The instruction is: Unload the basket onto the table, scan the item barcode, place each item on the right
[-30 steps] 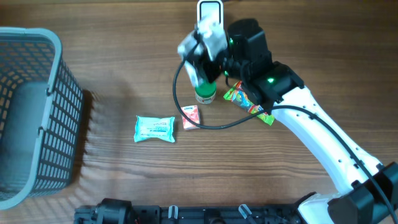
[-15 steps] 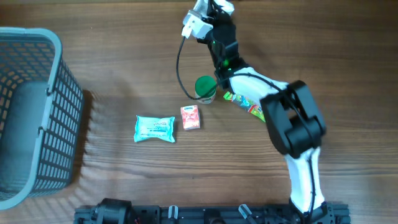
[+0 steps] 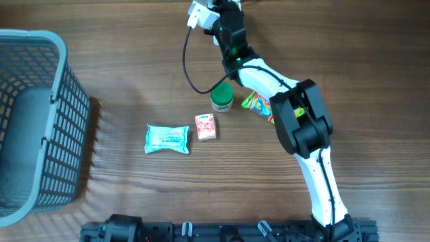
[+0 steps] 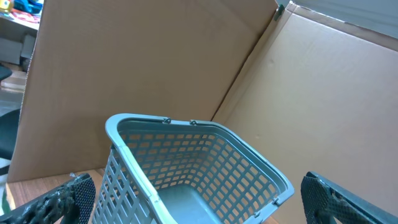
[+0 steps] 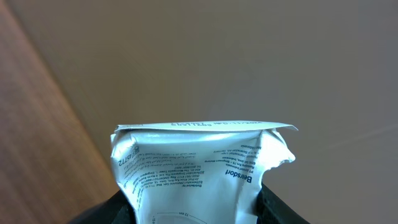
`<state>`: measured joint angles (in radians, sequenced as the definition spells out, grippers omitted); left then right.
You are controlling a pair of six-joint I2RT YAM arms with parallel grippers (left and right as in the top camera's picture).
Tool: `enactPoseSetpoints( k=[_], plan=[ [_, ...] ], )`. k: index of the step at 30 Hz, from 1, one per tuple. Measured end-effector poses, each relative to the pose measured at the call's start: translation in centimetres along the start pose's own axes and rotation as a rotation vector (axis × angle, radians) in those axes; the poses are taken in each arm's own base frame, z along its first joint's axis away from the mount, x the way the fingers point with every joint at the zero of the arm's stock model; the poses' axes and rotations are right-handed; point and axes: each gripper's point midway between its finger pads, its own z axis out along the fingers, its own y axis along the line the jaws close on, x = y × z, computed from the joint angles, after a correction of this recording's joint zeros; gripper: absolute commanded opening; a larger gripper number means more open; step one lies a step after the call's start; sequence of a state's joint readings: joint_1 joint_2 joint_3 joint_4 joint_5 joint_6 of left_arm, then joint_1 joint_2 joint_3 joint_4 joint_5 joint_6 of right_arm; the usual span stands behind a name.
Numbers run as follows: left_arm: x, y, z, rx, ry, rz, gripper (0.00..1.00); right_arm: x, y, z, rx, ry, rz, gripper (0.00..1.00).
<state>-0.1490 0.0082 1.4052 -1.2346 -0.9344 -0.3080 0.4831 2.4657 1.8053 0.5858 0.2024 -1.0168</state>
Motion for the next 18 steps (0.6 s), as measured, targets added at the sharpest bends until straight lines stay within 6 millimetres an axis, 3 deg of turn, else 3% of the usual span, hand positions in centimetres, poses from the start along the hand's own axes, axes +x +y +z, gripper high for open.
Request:
enactPoseSetpoints(
  k=[3, 9, 15, 18],
  plan=[
    [0.0, 0.0, 0.0, 0.000, 0.000, 0.000, 1.00, 0.7, 2.1, 0.3, -0.010, 0.000, -0.055, 0.38],
    [0.0, 0.0, 0.0, 0.000, 0.000, 0.000, 1.00, 0.8, 1.9, 0.4, 0.003, -0.001, -0.227, 0.38],
    [0.0, 0.0, 0.0, 0.000, 0.000, 0.000, 1.00, 0.4, -1.0, 0.2, 0.124, 0.020, -0.300, 0.40],
    [0.0, 0.0, 0.0, 0.000, 0.000, 0.000, 1.00, 3.5, 0.5, 0.1, -0.012, 0.139, -0.307, 0.39]
  ],
)
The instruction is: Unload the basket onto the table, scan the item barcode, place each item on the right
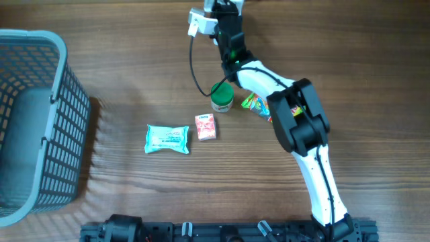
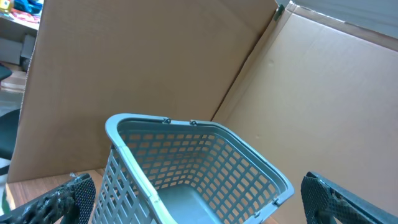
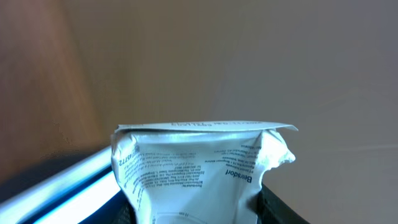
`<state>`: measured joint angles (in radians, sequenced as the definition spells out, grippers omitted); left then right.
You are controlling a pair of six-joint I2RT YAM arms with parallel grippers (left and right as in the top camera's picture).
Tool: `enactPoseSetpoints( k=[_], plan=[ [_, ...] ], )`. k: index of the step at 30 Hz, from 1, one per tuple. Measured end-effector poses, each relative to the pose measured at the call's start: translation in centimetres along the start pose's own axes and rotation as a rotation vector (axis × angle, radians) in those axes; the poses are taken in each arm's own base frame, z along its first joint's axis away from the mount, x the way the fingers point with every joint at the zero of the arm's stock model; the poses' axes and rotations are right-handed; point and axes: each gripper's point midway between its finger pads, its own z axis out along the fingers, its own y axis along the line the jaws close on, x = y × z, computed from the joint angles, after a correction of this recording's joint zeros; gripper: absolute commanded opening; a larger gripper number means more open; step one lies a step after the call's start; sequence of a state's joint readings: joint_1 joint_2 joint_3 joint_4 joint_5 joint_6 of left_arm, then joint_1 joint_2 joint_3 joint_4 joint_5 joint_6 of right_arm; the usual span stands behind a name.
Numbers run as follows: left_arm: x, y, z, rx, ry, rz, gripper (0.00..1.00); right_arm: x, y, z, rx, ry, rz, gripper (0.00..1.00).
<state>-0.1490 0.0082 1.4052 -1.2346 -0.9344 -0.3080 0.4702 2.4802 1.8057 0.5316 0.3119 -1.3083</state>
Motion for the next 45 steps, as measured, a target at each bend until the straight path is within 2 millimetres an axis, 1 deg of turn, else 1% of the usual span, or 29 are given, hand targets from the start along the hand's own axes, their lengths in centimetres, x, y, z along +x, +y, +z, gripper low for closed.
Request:
enactPoseSetpoints(
  k=[1, 3, 5, 6, 7, 8, 9, 10, 13, 15, 18, 19, 20, 22, 23, 25, 27, 29, 31, 32, 33, 34, 35, 36, 37, 39, 40, 42, 45],
  plan=[
    [0.0, 0.0, 0.0, 0.000, 0.000, 0.000, 1.00, 1.1, -0.6, -0.1, -0.019, 0.033, 0.007, 0.40],
    [0.0, 0.0, 0.0, 0.000, 0.000, -0.001, 1.00, 3.4, -3.5, -0.7, -0.031, 0.103, 0.059, 0.43],
    [0.0, 0.0, 0.0, 0.000, 0.000, 0.000, 1.00, 7.5, -10.0, -2.5, 0.021, 0.213, 0.162, 0.43],
    [0.0, 0.0, 0.0, 0.000, 0.000, 0.000, 1.00, 10.4, -13.7, -3.7, 0.068, 0.275, 0.216, 0.43],
    [0.0, 0.0, 0.0, 0.000, 0.000, 0.000, 1.00, 15.5, -18.1, -5.7, 0.132, 0.386, 0.302, 0.43],
    [0.0, 0.0, 0.0, 0.000, 0.000, 0.000, 1.00, 20.6, -20.5, -7.6, 0.164, 0.492, 0.358, 0.43],
    [0.0, 0.0, 0.0, 0.000, 0.000, 0.000, 1.00, 24.2, -21.0, -8.8, 0.156, 0.571, 0.395, 0.43],
    [0.0, 0.0, 0.0, 0.000, 0.000, 0.001, 1.00, 30.2, -19.6, -10.8, 0.104, 0.707, 0.462, 0.42],
    [0.0, 0.0, 0.0, 0.000, 0.000, 0.000, 1.00, 42.0, -13.3, -15.9, -0.030, 0.942, 0.669, 0.42],
    [0.0, 0.0, 0.0, 0.000, 0.000, 0.000, 1.00, 48.3, -10.4, -19.4, -0.024, 1.048, 0.822, 0.43],
    [0.0, 0.0, 0.0, 0.000, 0.000, 0.000, 1.00, 55.7, -6.6, -25.1, -0.005, 1.182, 1.004, 0.46],
    [0.0, 0.0, 0.0, 0.000, 0.000, 0.000, 1.00, 57.6, -5.3, -27.0, 0.003, 1.220, 1.071, 0.61],
    [0.0, 0.0, 0.0, 0.000, 0.000, 0.000, 1.00, 58.9, -4.0, -28.5, 0.007, 1.243, 1.137, 0.68],
    [0.0, 0.0, 0.0, 0.000, 0.000, 0.000, 1.00, 60.2, -2.2, -30.4, 0.005, 1.268, 1.230, 0.84],
    [0.0, 0.0, 0.0, 0.000, 0.000, 0.000, 1.00, 60.8, -1.5, -31.2, 0.012, 1.280, 1.281, 0.99],
    [0.0, 0.0, 0.0, 0.000, 0.000, 0.000, 1.00, 61.5, -1.4, -32.2, 0.047, 1.274, 1.377, 1.00],
    [0.0, 0.0, 0.0, 0.000, 0.000, 0.000, 1.00, 61.1, -2.3, -32.2, 0.077, 1.228, 1.465, 1.00],
    [0.0, 0.0, 0.0, 0.000, 0.000, 0.000, 1.00, 58.1, -7.4, -31.2, 0.109, 1.057, 1.568, 1.00],
    [0.0, 0.0, 0.0, 0.000, 0.000, 0.000, 1.00, 51.6, -14.9, -30.4, 0.117, 0.826, 1.676, 1.00],
    [0.0, 0.0, 0.0, 0.000, 0.000, 0.000, 1.00, 47.2, -18.3, -30.0, 0.073, 0.703, 1.715, 1.00],
    [0.0, 0.0, 0.0, 0.000, 0.000, 0.000, 1.00, 41.3, -20.5, -29.4, -0.040, 0.583, 1.747, 1.00],
    [0.0, 0.0, 0.0, 0.000, 0.000, 0.000, 1.00, 36.9, -20.7, -29.0, -0.153, 0.525, 1.750, 1.00],
    [0.0, 0.0, 0.0, 0.000, 0.000, 0.000, 1.00, 32.5, -19.9, -28.2, -0.291, 0.476, 1.723, 1.00],
    [0.0, 0.0, 0.0, 0.000, 0.000, 0.000, 1.00, 27.5, -17.5, -27.3, -0.477, 0.443, 1.653, 1.00],
    [0.0, 0.0, 0.0, 0.000, 0.000, 0.000, 1.00, 23.8, -14.3, -26.5, -0.637, 0.433, 1.566, 1.00],
    [0.0, 0.0, 0.0, 0.000, 0.000, 0.000, 1.00, 19.1, -7.1, -25.4, -0.858, 0.488, 1.332, 1.00],
    [0.0, 0.0, 0.0, 0.000, 0.000, 0.000, 1.00, 17.6, -4.0, -25.2, -0.926, 0.517, 1.205, 1.00],
    [0.0, 0.0, 0.0, 0.000, 0.000, 0.000, 1.00, 15.8, -0.6, -25.1, -0.988, 0.520, 1.013, 1.00],
    [0.0, 0.0, 0.0, 0.000, 0.000, 0.000, 1.00, 14.7, 1.0, -24.6, -1.010, 0.486, 0.826, 1.00]
  ],
)
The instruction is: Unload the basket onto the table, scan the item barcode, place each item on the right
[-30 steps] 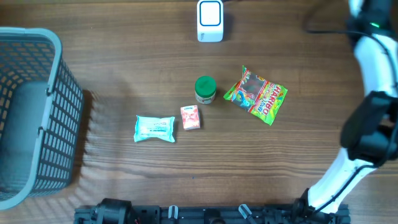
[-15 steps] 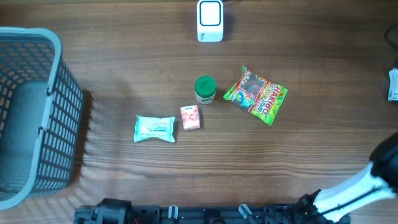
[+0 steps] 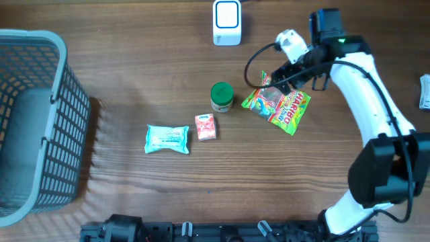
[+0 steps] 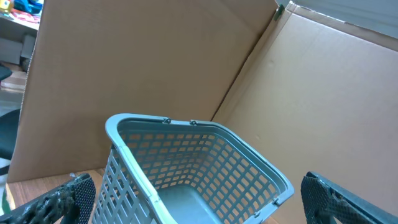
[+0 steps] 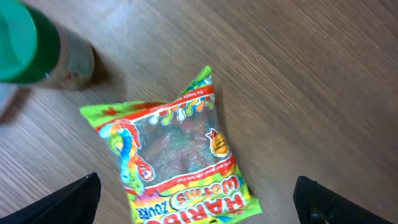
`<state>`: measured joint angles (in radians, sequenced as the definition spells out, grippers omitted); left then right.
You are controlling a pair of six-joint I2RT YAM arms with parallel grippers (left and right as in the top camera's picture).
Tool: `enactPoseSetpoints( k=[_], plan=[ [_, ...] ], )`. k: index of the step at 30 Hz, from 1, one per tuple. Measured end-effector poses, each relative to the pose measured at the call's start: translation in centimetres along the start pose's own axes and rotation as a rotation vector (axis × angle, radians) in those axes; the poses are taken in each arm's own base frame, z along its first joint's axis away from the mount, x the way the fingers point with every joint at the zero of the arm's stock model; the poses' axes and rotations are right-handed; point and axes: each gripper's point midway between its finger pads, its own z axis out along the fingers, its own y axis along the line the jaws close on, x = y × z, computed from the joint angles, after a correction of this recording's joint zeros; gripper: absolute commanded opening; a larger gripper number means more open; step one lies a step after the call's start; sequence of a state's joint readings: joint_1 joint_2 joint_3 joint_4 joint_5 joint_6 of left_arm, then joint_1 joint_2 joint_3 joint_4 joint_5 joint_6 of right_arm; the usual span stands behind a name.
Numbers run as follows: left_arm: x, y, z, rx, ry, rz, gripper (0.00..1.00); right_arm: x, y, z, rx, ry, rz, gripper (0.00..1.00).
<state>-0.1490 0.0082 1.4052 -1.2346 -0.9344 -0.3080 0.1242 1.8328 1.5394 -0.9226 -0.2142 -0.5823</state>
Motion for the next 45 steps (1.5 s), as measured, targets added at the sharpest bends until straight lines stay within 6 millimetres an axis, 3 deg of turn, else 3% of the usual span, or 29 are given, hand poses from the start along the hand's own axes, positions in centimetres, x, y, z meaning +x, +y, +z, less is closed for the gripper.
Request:
enactPoseSetpoints(
  k=[3, 5, 7, 10, 12, 17, 19, 21, 23, 24, 25, 26, 30, 34, 37, 42, 45],
  plan=[
    [0.0, 0.0, 0.0, 0.000, 0.000, 0.000, 1.00, 0.3, -0.3, 1.6, 0.007, 0.030, -0.040, 1.00],
    [0.0, 0.0, 0.0, 0.000, 0.000, 0.000, 1.00, 1.3, -0.3, 3.8, -0.018, 0.082, -0.041, 1.00],
    [0.0, 0.0, 0.0, 0.000, 0.000, 0.000, 1.00, 3.3, 0.7, 7.1, -0.077, 0.170, -0.034, 1.00],
    [0.0, 0.0, 0.0, 0.000, 0.000, 0.000, 1.00, 5.5, 3.3, 10.4, -0.145, 0.289, -0.061, 1.00],
    [0.0, 0.0, 0.0, 0.000, 0.000, 0.000, 1.00, 5.5, 3.8, 10.7, -0.126, 0.309, -0.093, 0.97],
    [0.0, 0.0, 0.0, 0.000, 0.000, 0.000, 1.00, 5.8, 3.5, 11.5, -0.061, 0.294, -0.098, 0.44],
    [0.0, 0.0, 0.0, 0.000, 0.000, 0.000, 1.00, 5.8, 3.5, 11.5, -0.049, 0.297, -0.043, 0.04],
    [0.0, 0.0, 0.0, 0.000, 0.000, 0.000, 1.00, 6.0, 4.0, 11.0, -0.070, 0.322, 0.023, 0.04],
    [0.0, 0.0, 0.0, 0.000, 0.000, 0.000, 1.00, 6.7, 5.9, 9.9, -0.165, 0.388, 0.134, 0.04],
    [0.0, 0.0, 0.0, 0.000, 0.000, 0.000, 1.00, 7.2, 7.3, 9.4, -0.235, 0.432, 0.192, 0.04],
    [0.0, 0.0, 0.0, 0.000, 0.000, 0.000, 1.00, 7.8, 10.3, 8.0, -0.384, 0.513, 0.323, 0.04],
    [0.0, 0.0, 0.0, 0.000, 0.000, 0.000, 1.00, 8.0, 12.0, 6.4, -0.458, 0.588, 0.422, 0.04],
    [0.0, 0.0, 0.0, 0.000, 0.000, 0.000, 1.00, 5.5, 15.4, 2.2, -0.623, 0.686, 0.760, 0.04],
    [0.0, 0.0, 0.0, 0.000, 0.000, 0.000, 1.00, 3.2, 17.1, 0.9, -0.707, 0.767, 1.104, 0.04],
    [0.0, 0.0, 0.0, 0.000, 0.000, 0.000, 1.00, 1.0, 18.0, 0.0, -0.817, 0.778, 1.247, 0.04],
    [0.0, 0.0, 0.0, 0.000, 0.000, 0.000, 1.00, -2.7, 19.1, -2.1, -1.062, 0.739, 1.343, 0.04],
    [0.0, 0.0, 0.0, 0.000, 0.000, 0.000, 1.00, -3.8, 19.0, -1.6, -1.111, 0.643, 1.271, 0.04]
  ],
)
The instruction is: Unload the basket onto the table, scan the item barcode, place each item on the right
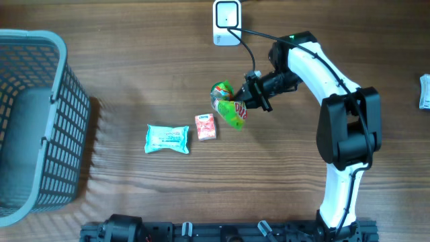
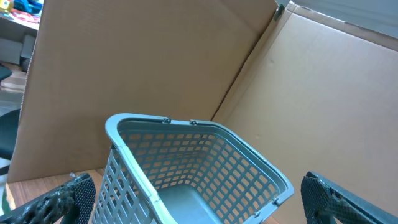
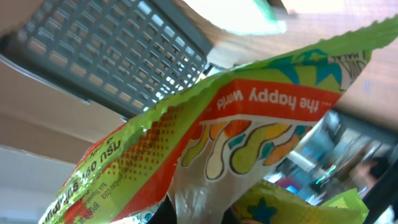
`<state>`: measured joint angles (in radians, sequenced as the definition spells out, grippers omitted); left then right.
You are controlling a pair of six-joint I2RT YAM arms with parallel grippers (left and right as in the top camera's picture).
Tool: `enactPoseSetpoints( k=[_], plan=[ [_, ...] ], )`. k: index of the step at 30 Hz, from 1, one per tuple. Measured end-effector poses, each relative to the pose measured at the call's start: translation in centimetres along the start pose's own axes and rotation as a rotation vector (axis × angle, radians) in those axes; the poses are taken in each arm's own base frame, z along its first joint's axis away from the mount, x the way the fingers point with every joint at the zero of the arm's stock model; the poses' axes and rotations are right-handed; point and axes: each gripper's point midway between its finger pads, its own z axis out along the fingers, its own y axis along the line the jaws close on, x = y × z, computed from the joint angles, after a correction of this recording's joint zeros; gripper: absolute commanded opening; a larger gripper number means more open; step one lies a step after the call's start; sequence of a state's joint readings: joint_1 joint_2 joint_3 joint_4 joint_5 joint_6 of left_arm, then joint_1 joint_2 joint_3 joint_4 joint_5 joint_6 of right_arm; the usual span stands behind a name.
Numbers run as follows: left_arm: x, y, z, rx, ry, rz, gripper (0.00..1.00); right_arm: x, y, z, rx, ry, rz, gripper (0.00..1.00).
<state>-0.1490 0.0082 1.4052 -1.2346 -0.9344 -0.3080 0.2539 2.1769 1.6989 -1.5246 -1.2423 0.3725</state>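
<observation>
The green and orange gummy bag (image 1: 235,111) hangs off the table, pinched by my right gripper (image 1: 251,93), which is shut on its edge. It sits just right of the green-lidded jar (image 1: 216,93). In the right wrist view the bag (image 3: 205,130) fills the frame, with the gripper (image 3: 199,214) at its lower edge. The white scanner (image 1: 227,13) stands at the back edge, above the bag. My left gripper (image 2: 199,198) is open, its fingers (image 2: 68,198) wide apart, and faces the grey basket (image 2: 249,165).
A pale green wipes pack (image 1: 167,139) and a small red carton (image 1: 205,126) lie mid-table, left of the bag. The grey basket (image 1: 60,74) fills the left side. A white pack (image 1: 424,91) lies at the right edge. The scanner's cable (image 1: 252,40) runs by my right arm.
My right gripper was open above the gummy bag lying flat on the table. It is now shut on the bag, which is held up further left, beside the jar. The left arm is unchanged.
My right gripper first held a white pack up by the scanner at the back, at both early moments. Then the white pack lay at the right edge and the gripper was open over the gummy bag. Now it holds that bag lifted near the jar.
</observation>
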Motion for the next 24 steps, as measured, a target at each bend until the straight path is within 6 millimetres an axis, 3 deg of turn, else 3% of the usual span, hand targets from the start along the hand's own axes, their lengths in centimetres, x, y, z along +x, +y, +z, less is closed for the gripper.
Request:
enactPoseSetpoints(
  k=[3, 7, 8, 9, 12, 13, 15, 19, 24],
  plan=[
    [0.0, 0.0, 0.0, 0.000, 0.000, 0.000, 1.00, -1.1, -1.2, -0.9, 0.062, -0.048, -0.104, 0.04],
    [0.0, 0.0, 0.0, 0.000, 0.000, 0.000, 1.00, -2.4, -5.1, -5.6, 0.182, -0.144, -0.026, 0.04],
    [0.0, 0.0, 0.0, 0.000, 0.000, 0.000, 1.00, -3.3, -6.4, -7.3, 0.221, -0.191, -0.021, 0.10],
    [0.0, 0.0, 0.0, 0.000, 0.000, 0.000, 1.00, -4.4, -7.8, -9.0, 0.276, -0.251, -0.016, 1.00],
    [0.0, 0.0, 0.0, 0.000, 0.000, 0.000, 1.00, -9.6, -13.0, -15.4, 0.598, -0.538, 0.000, 1.00],
    [0.0, 0.0, 0.0, 0.000, 0.000, 0.000, 1.00, -10.3, -13.9, -16.7, 0.678, -0.590, 0.001, 1.00],
    [0.0, 0.0, 0.0, 0.000, 0.000, 0.000, 1.00, -10.4, -14.0, -17.6, 0.736, -0.621, -0.003, 1.00],
    [0.0, 0.0, 0.0, 0.000, 0.000, 0.000, 1.00, -9.1, -11.7, -19.0, 0.798, -0.658, -0.025, 0.92],
    [0.0, 0.0, 0.0, 0.000, 0.000, 0.000, 1.00, -6.0, -11.2, -16.6, 0.888, -0.570, -0.030, 1.00]
  ],
)
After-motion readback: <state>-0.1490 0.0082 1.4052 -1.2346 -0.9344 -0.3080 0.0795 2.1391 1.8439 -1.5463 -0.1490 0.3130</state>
